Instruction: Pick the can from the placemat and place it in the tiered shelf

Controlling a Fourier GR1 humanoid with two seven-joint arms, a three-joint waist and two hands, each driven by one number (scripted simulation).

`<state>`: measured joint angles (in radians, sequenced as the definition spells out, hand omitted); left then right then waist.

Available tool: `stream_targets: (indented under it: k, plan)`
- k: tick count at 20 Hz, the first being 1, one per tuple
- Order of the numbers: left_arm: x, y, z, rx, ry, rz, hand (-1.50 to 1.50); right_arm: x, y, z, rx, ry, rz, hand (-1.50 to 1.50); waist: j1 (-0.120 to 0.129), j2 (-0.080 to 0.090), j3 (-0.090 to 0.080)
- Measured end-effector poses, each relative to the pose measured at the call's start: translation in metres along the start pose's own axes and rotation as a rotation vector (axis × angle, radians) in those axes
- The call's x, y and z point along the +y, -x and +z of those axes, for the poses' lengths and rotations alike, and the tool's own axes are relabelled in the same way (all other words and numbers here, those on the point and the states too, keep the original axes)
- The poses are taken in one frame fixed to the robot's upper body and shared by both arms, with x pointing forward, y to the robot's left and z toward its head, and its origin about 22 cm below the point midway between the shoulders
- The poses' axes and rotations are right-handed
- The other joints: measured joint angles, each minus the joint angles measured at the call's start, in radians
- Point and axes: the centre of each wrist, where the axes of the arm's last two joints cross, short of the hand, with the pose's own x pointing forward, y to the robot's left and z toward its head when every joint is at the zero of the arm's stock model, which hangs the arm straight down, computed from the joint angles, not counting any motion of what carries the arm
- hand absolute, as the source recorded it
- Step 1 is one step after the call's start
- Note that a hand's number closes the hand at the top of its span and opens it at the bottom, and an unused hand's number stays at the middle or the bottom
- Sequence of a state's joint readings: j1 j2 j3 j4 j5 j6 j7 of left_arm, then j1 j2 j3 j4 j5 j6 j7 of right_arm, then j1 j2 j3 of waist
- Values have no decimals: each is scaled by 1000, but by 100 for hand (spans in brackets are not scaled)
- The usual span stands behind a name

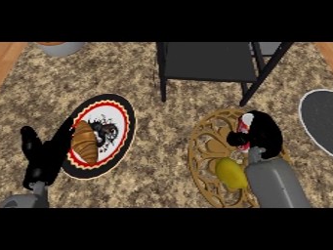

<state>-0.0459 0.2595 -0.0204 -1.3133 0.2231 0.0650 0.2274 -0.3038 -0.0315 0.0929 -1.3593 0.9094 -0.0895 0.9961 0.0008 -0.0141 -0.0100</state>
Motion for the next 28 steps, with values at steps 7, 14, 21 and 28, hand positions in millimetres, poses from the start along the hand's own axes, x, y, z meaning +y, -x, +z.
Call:
stream_targets:
  k: [7,14,21,28]
  plan:
    - [-4,-9,-6,-5,23,-6,0,23,-29,32,-225,-82,58,150,22,13,8]
    - [-13,-14,-10,-5,44,-21,0,47,-79,99,-645,-230,137,150,55,19,11]
    - [-8,-12,-8,14,19,-3,0,9,-119,174,-875,-79,30,150,22,10,11]
    - [-3,-7,-3,11,8,-2,0,-63,-151,218,-961,88,-89,150,4,5,10]
